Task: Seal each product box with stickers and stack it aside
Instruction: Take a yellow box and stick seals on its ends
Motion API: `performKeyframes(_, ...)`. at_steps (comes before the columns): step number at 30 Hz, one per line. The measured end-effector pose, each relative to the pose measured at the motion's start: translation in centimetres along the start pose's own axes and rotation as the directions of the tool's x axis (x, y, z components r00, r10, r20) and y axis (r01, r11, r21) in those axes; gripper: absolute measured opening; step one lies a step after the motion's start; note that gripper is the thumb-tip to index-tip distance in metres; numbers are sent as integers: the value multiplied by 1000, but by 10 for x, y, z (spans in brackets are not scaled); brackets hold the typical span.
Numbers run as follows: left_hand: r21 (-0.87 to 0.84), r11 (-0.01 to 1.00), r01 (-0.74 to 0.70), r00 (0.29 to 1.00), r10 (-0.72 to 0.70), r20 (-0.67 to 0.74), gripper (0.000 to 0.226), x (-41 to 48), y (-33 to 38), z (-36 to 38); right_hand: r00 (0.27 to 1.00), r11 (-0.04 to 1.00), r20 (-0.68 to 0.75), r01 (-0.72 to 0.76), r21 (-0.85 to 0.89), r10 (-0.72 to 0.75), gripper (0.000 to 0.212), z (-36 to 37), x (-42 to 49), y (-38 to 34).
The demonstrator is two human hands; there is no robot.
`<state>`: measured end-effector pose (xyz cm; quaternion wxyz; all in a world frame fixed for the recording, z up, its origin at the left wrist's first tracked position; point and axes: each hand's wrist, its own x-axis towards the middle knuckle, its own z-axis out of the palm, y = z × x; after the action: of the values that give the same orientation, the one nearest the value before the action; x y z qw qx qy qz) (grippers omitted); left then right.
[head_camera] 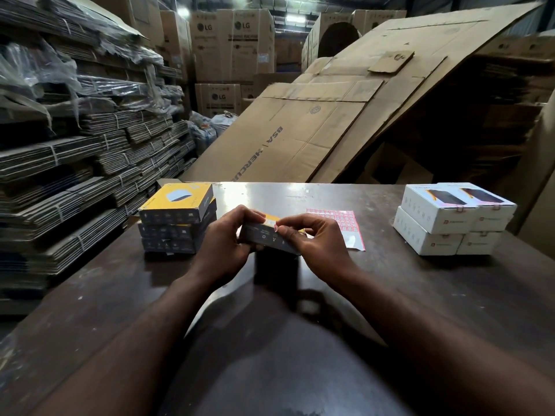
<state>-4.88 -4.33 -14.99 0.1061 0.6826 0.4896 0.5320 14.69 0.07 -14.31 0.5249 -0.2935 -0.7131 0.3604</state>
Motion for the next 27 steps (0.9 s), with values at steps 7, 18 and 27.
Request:
performKeyframes(7,16,1000,8,1000,-8,-29,53,0,0,1,999,999,9,40,-9,-40,15,-1,0,0)
performKeyframes(18,93,994,-65,998,65,-6,47,1,-4,2,997,997,-72,3,73,2,20,4,1,-3)
performKeyframes(27,107,993,-41,999,43,-20,51,1,-7,4,999,997,-45,6,-77,-9,9,0,6,1)
